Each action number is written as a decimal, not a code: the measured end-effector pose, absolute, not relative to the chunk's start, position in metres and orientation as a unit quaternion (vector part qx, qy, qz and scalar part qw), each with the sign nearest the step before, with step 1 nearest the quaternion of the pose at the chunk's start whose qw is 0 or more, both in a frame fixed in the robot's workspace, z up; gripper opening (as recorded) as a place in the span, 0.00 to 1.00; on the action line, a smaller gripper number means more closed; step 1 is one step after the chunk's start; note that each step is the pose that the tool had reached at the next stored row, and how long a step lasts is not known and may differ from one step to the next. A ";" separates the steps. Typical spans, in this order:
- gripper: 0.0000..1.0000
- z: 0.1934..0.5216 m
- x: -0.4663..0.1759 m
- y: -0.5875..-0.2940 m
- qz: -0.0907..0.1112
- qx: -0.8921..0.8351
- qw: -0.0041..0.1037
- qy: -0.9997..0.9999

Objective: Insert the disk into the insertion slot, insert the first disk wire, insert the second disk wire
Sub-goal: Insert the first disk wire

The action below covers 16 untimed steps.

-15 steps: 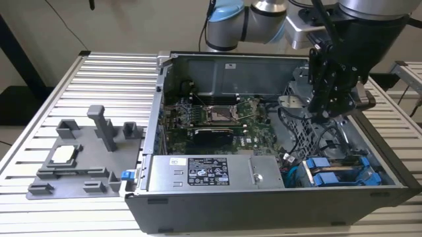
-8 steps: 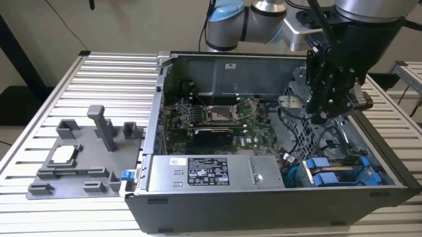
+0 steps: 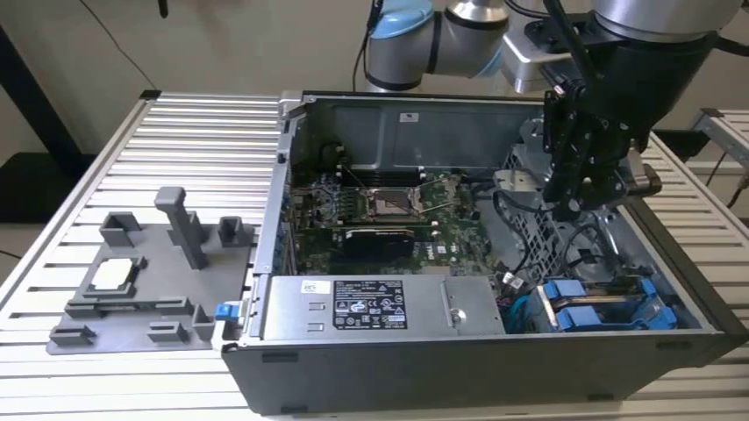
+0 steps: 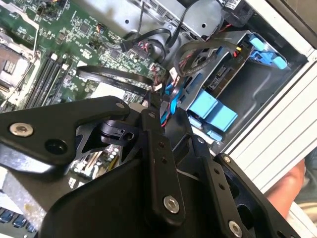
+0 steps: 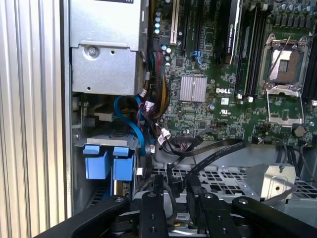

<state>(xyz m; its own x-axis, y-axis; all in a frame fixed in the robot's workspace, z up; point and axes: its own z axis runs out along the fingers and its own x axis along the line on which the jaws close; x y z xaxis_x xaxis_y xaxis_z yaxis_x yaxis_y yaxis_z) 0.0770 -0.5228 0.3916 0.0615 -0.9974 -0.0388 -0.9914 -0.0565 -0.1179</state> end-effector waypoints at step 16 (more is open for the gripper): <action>0.13 0.392 0.077 -0.523 -0.026 -0.726 0.056 0.685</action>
<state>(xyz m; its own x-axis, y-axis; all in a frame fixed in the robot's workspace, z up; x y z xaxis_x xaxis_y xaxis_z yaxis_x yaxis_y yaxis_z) 0.0769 -0.5228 0.3915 0.0614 -0.9974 -0.0389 -0.9914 -0.0565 -0.1182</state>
